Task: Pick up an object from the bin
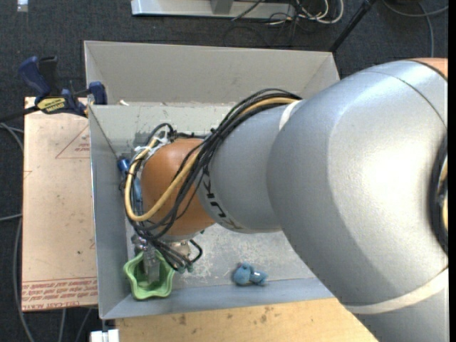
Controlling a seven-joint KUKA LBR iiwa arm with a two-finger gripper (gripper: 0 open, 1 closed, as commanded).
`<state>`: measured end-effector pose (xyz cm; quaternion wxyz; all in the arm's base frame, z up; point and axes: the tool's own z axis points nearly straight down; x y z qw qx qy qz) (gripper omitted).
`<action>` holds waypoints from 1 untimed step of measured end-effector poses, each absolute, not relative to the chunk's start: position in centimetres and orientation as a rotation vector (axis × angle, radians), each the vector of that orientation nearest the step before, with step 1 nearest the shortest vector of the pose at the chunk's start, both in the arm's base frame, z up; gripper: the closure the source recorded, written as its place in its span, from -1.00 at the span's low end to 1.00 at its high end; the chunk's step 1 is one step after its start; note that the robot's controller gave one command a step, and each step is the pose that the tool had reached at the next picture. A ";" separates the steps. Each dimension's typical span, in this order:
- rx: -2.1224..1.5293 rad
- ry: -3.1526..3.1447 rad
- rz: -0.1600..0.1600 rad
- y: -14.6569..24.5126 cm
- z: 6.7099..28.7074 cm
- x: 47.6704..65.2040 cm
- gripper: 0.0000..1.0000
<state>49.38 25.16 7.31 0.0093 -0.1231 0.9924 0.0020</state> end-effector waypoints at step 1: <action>-0.351 3.111 0.005 23.2 20.2 50.7 1.00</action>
Offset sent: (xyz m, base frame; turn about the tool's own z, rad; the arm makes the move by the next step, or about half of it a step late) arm 0.0108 -0.0203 0.1248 0.0188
